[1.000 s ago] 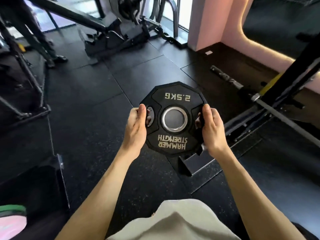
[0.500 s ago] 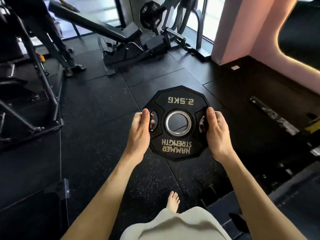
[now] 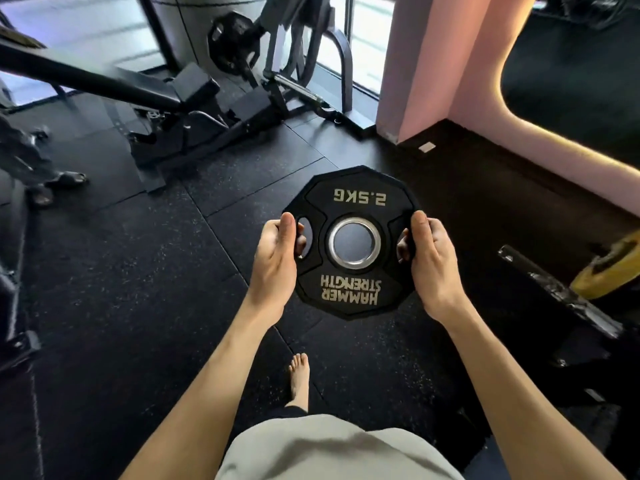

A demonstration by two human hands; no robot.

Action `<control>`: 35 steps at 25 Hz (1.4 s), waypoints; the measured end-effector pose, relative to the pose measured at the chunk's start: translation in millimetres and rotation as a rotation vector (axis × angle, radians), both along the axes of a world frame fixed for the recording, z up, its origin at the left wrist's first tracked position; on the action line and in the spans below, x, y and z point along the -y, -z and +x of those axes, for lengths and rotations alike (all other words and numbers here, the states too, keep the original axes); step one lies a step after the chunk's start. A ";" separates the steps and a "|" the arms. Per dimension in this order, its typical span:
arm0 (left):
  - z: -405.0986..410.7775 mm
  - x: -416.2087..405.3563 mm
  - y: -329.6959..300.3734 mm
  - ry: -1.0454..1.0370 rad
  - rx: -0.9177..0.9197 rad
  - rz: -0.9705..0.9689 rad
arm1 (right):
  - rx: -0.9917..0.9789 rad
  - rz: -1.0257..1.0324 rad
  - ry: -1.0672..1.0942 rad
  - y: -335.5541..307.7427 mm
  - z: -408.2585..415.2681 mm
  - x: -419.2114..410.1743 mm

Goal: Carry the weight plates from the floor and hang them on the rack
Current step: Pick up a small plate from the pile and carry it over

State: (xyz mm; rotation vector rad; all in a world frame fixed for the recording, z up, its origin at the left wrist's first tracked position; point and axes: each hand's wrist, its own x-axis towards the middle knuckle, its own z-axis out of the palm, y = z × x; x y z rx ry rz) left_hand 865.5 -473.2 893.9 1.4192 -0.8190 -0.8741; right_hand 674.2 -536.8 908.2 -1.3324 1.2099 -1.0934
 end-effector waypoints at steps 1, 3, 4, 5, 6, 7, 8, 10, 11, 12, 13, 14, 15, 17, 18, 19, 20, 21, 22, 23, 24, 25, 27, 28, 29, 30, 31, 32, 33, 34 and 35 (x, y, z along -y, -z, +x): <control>14.3 31.7 -1.6 0.035 -0.001 0.005 | 0.005 0.010 0.035 0.7 12.2 25.0; 39.7 93.7 -6.8 0.114 0.023 0.012 | -0.007 0.023 0.109 -1.8 32.5 72.1; 49.6 122.0 -9.4 0.154 0.045 0.004 | -0.005 0.024 0.138 -4.0 40.9 93.1; 57.1 147.1 -11.5 0.188 0.054 -0.002 | 0.002 0.031 0.168 -5.0 47.3 111.9; 65.2 177.8 -12.6 0.228 0.050 -0.004 | 0.014 0.040 0.210 -5.8 53.7 134.8; 71.4 207.9 -12.4 0.270 0.046 -0.006 | 0.017 0.042 0.254 -5.3 58.5 158.0; 76.4 239.1 -10.7 0.313 0.045 -0.007 | 0.012 0.043 0.293 -4.1 62.4 181.9; 82.3 302.1 -5.9 0.404 0.045 -0.003 | 0.019 0.050 0.352 -0.5 66.4 231.0; 83.4 334.5 -2.1 0.447 0.045 -0.003 | 0.035 0.045 0.373 2.5 66.0 256.9; 83.1 363.9 0.7 0.479 0.038 -0.006 | 0.048 0.038 0.389 4.6 65.0 280.5; 81.4 390.9 2.6 0.497 0.021 -0.004 | 0.055 0.033 0.399 5.8 63.5 303.1; 78.5 423.3 4.3 0.509 0.013 0.003 | 0.063 0.029 0.407 6.5 61.7 331.2; 74.3 456.5 5.6 0.512 0.011 0.005 | 0.071 0.024 0.420 8.2 58.4 362.1; 65.6 519.5 4.0 0.509 0.002 0.016 | 0.093 0.032 0.454 6.7 51.5 421.9; 61.6 551.3 0.2 0.511 0.007 0.020 | 0.102 0.033 0.464 3.4 48.2 451.9; 57.7 582.9 -3.6 0.519 0.014 0.028 | 0.112 0.036 0.470 0.4 44.8 481.5; 54.4 608.3 -7.0 0.527 0.016 0.041 | 0.124 0.049 0.479 -2.2 42.3 505.2; 51.8 631.6 -9.8 0.532 0.009 0.049 | 0.130 0.058 0.491 -4.1 40.3 527.0; 48.6 659.6 -11.9 0.541 0.001 0.047 | 0.125 0.057 0.501 -6.4 38.0 553.3; 44.8 688.4 -12.5 0.551 -0.002 0.043 | 0.110 0.049 0.513 -7.4 35.0 580.0; 41.0 716.7 -12.0 0.560 -0.004 0.044 | 0.092 0.046 0.530 -8.0 32.1 606.4; 37.3 745.7 -10.4 0.567 -0.006 0.042 | 0.073 0.045 0.553 -6.3 28.8 633.0; 30.0 807.5 -6.7 0.590 0.004 0.024 | 0.066 0.037 0.593 -1.4 22.0 688.1; 26.4 840.2 -4.7 0.612 -0.001 0.025 | 0.071 0.032 0.612 1.4 19.1 716.2; 22.7 870.4 -3.5 0.639 -0.017 0.018 | 0.072 0.028 0.627 3.2 16.1 742.1; 18.7 899.1 -3.9 0.666 -0.035 0.005 | 0.069 0.025 0.643 3.8 13.5 767.1; 14.0 933.0 -4.1 0.694 -0.040 -0.002 | 0.066 0.026 0.672 5.5 10.9 796.4; 9.5 966.0 -6.4 0.719 -0.033 0.000 | 0.068 0.033 0.706 4.8 8.7 824.0; 4.2 997.4 -10.5 0.744 -0.019 -0.008 | 0.079 0.033 0.736 3.6 5.6 850.4; -2.2 1028.1 -14.8 0.771 -0.006 -0.022 | 0.094 0.028 0.763 0.8 2.1 875.9; -10.1 1056.6 -19.1 0.802 0.012 -0.023 | 0.104 0.029 0.800 -1.5 -2.7 899.5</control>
